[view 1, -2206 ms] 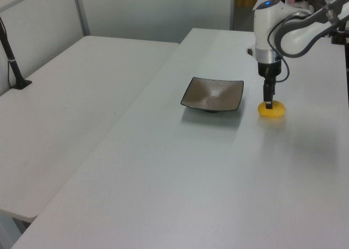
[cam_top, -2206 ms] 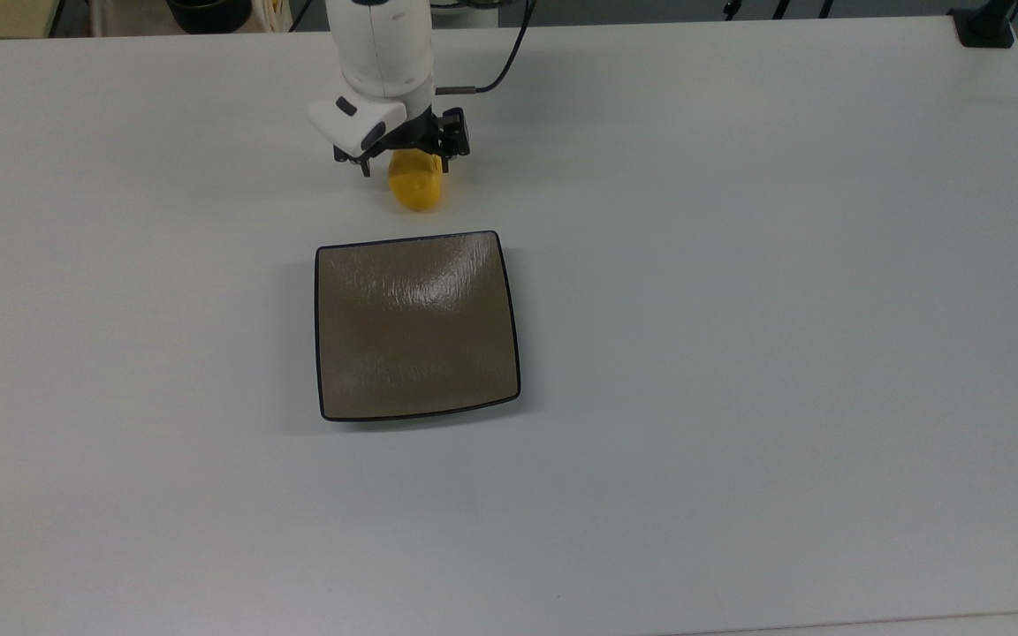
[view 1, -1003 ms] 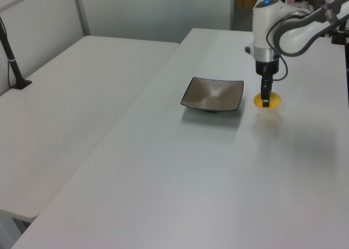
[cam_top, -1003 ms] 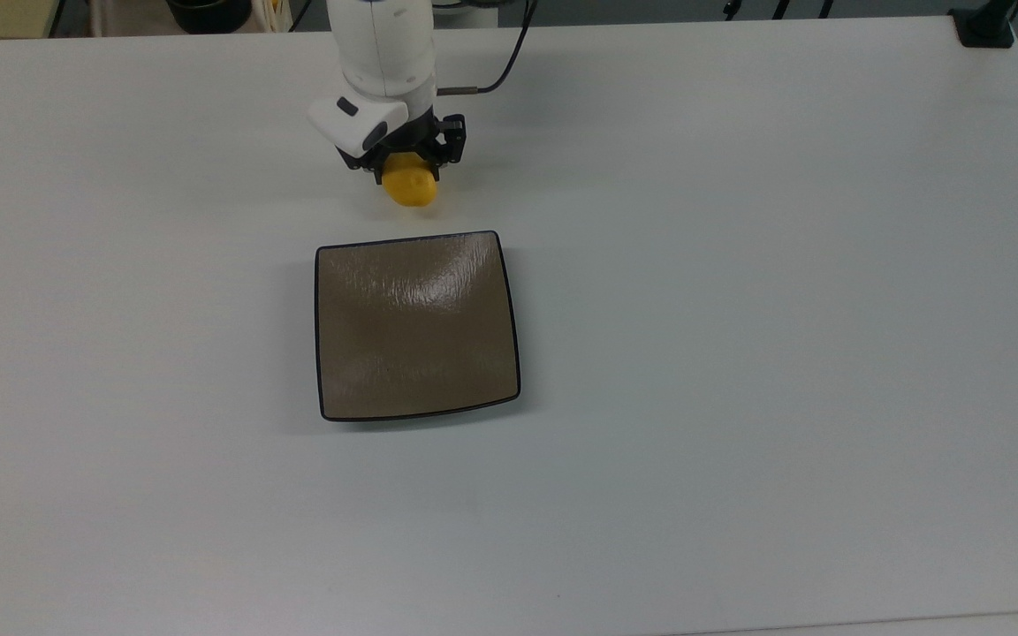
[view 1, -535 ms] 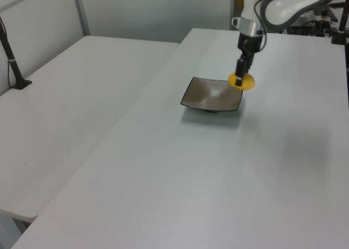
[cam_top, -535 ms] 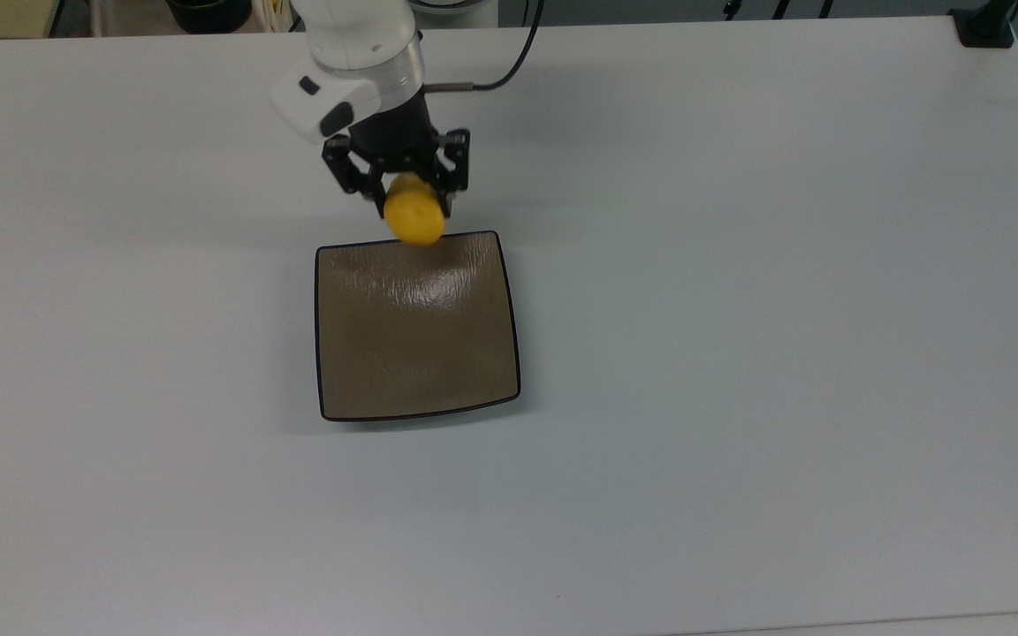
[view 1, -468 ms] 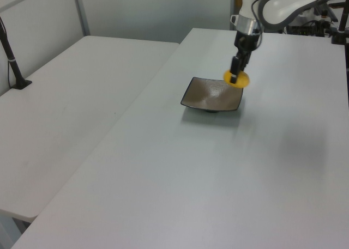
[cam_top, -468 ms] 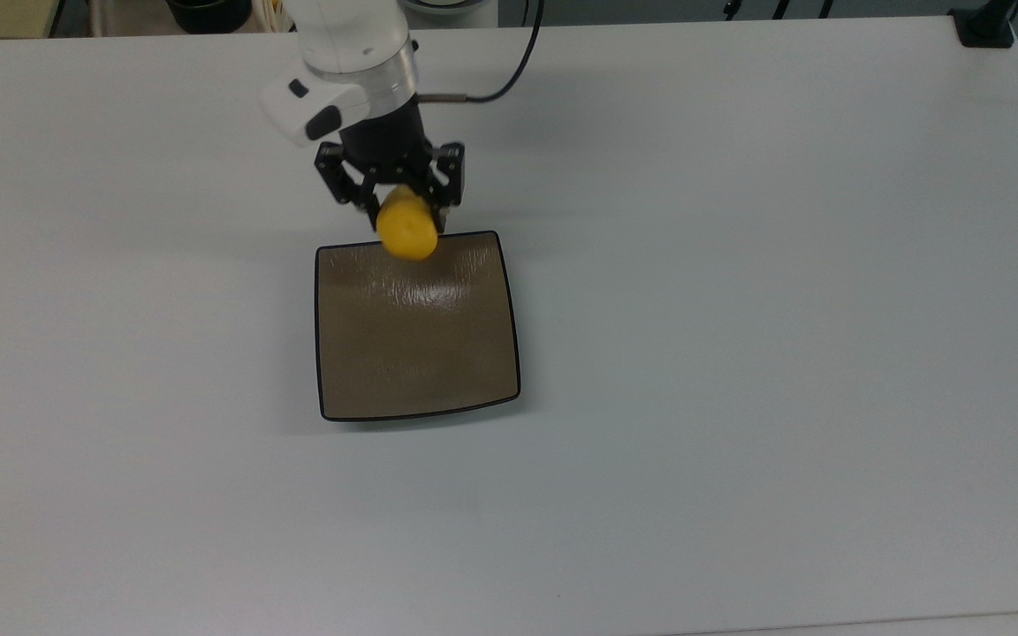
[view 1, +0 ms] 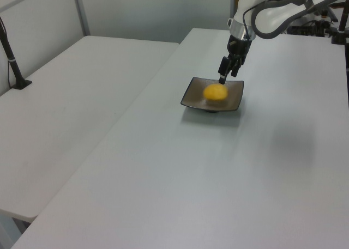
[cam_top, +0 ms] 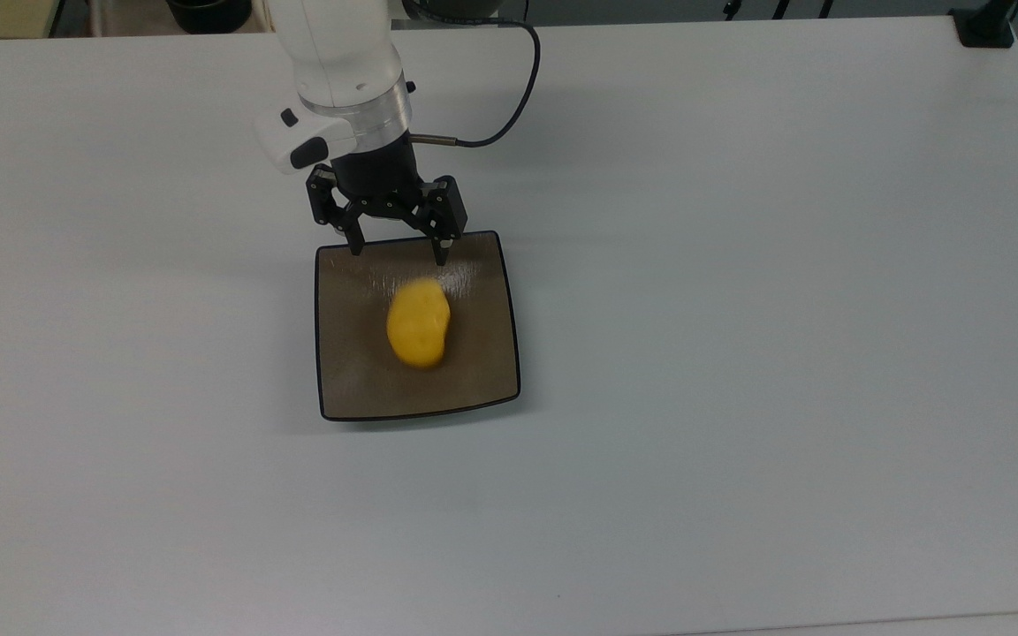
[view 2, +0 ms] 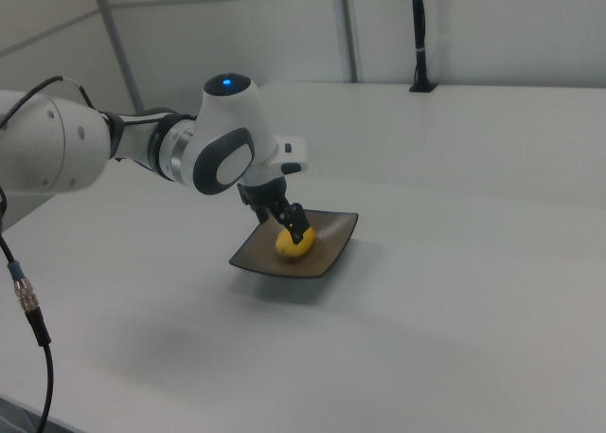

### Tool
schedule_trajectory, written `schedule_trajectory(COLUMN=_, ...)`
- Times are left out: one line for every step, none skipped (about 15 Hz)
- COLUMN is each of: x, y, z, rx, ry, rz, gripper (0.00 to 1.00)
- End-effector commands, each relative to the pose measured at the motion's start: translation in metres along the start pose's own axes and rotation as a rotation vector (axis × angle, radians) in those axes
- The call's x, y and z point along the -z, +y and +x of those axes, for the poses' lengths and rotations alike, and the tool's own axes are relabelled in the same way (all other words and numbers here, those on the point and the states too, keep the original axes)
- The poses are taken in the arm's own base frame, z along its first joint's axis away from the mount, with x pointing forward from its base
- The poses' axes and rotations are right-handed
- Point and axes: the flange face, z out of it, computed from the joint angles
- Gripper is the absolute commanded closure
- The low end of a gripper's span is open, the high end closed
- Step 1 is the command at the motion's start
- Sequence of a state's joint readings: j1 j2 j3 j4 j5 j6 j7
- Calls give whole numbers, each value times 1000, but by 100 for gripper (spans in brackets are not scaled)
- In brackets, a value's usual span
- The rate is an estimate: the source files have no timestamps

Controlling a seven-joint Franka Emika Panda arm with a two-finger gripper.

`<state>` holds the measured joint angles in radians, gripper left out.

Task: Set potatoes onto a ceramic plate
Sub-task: 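Open the gripper to release the potato onto the plate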

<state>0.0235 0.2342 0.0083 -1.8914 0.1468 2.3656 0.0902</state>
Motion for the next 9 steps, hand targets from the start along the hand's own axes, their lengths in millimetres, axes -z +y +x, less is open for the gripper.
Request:
schedule_trajectory(x=3, y=-4, z=3, rx=-21, ry=10, rz=13, gripper=0)
schedule_trajectory(x=4, y=-5, z=3, rx=-21, ry=10, rz=13, gripper=0)
schedule_trajectory(x=5, y=-5, z=2, rx=-3, ry=-2, rz=5, gripper=0)
schedule_trajectory(x=6, y=-5, z=-2, rx=9, ry=-29, rz=-4, gripper=0)
schedule_trajectory(x=10, y=-5, z=-10, rx=55, ry=-91, rz=-30, gripper=0)
schedule_trajectory(x=14, y=-5, z=-16, rx=83, ry=-136, rz=-49, gripper=0)
schedule_trajectory(x=17, y=-7, z=-20, rx=101, ry=-165, rz=-66, gripper=0)
schedule_trajectory(x=19, y=-8, z=-23, rx=114, ry=-179, rz=-80, gripper=0)
schedule_trajectory(x=22, y=-8, z=-26, rx=119, ry=-186, rz=-88, gripper=0)
